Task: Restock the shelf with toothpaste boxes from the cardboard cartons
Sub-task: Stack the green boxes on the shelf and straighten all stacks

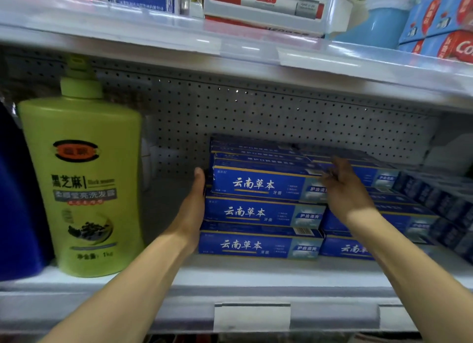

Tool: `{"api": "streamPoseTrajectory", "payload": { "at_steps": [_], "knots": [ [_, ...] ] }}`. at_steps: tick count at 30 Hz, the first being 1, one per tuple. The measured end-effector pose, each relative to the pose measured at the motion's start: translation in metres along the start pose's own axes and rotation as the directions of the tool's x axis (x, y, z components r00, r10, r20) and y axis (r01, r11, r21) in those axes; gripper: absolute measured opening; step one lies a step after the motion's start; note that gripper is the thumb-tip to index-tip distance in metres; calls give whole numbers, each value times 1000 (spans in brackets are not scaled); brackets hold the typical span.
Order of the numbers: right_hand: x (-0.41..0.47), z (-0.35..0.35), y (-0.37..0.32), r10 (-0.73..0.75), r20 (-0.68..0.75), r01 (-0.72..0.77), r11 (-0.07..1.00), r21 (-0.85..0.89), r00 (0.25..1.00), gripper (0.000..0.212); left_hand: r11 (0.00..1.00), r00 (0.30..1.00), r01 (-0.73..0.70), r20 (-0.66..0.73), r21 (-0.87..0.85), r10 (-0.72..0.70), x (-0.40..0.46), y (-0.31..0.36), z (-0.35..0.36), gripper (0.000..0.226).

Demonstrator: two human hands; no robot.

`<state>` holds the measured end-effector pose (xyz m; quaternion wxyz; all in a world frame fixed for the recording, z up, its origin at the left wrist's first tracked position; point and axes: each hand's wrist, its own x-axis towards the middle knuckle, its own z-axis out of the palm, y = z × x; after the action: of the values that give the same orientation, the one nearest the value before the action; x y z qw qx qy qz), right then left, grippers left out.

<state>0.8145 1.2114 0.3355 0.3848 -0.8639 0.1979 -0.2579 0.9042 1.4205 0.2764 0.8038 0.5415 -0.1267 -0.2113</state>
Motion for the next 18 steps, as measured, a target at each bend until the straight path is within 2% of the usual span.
{"api": "streamPoseTrajectory", "payload": {
  "at_steps": [3,7,10,11,13,15,16,18],
  "knots": [
    [1,-2,0,54,34,-58,992,112,998,50,999,998,-44,38,9,44,-3,1,2,60],
    [-4,2,-5,44,66,-52,991,119,997,51,996,999,-46,29,78,44,-6,3,3,65],
    [-3,4,-6,40,11,-41,996,82,999,50,991,998,-58,3,118,58,-8,4,3,59],
    [-4,5,-5,11,-44,-11,1000,18,999,52,990,998,-61,-16,124,63,-9,4,3,57],
    [-15,8,-2,-161,-129,135,973,-188,978,63,982,995,-61,-64,181,74,-13,3,2,51],
    [-30,16,0,-341,-44,296,867,-400,939,85,944,993,-54,-86,326,86,-16,0,-3,49],
    [-34,21,1,-380,28,345,804,-484,925,99,917,992,-76,-63,392,109,-18,-2,-5,55],
    [-36,27,2,-341,151,359,707,-609,928,117,874,989,-148,44,462,144,-22,-7,-10,69]
  ]
}}
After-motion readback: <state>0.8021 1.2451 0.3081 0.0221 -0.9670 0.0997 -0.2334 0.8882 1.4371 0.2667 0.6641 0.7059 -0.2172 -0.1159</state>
